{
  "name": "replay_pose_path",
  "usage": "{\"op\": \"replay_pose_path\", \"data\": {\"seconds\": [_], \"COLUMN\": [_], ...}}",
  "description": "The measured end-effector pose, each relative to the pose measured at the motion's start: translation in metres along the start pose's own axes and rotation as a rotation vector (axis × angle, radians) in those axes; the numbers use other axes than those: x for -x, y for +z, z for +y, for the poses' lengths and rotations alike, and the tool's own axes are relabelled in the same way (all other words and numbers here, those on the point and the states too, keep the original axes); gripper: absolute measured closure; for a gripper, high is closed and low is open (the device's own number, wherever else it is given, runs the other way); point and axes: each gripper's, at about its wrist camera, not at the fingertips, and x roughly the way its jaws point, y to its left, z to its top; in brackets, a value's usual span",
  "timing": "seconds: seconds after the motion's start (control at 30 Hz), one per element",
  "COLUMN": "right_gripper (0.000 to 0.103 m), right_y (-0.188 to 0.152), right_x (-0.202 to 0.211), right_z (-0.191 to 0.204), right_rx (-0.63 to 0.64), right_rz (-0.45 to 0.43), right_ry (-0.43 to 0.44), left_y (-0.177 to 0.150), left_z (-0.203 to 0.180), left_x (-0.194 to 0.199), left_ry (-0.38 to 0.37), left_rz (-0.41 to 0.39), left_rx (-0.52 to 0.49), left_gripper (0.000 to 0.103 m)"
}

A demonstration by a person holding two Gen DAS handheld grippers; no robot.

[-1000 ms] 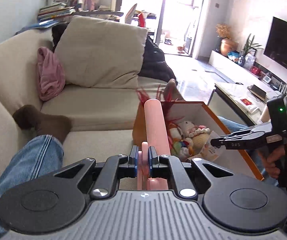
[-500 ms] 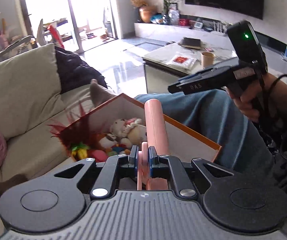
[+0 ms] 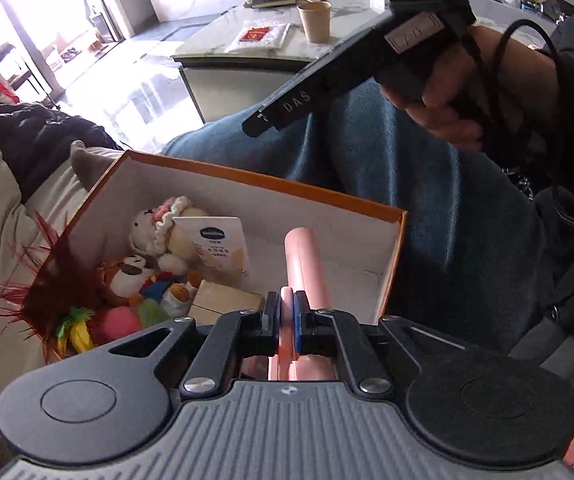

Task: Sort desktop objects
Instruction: 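Carry the pink roller over the shoebox with the left gripper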

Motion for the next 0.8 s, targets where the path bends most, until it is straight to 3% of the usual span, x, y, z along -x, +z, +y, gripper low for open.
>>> {"op": "replay_pose_path", "data": {"seconds": [0.27,0.57,0.8], "right_gripper": [0.071,0.071,0.071], "right_y": [-0.004,-0.004,-0.004], "right_x": [-0.017,-0.019,-0.019], "right_z": [-0.002,-0.004,0.0], "right_rx": [-0.027,-0.037,-0.029], "right_rz": [0.03,0.032,0.032], "right_ry": [0.022,0.025,0.035], "left_y": [0.001,0.001,0.0], "left_z": [-0.002,-0.001,0.009], "left_x": [-0.024,-0.035,-0.038], "left_ry": [-0.015,-0.058,-0.037], "left_rz": [0.049,0.014,0.066], "left_rx": [-0.045,-0.08,-0.11], "left_gripper": [0.096,0.096,0.098]}}
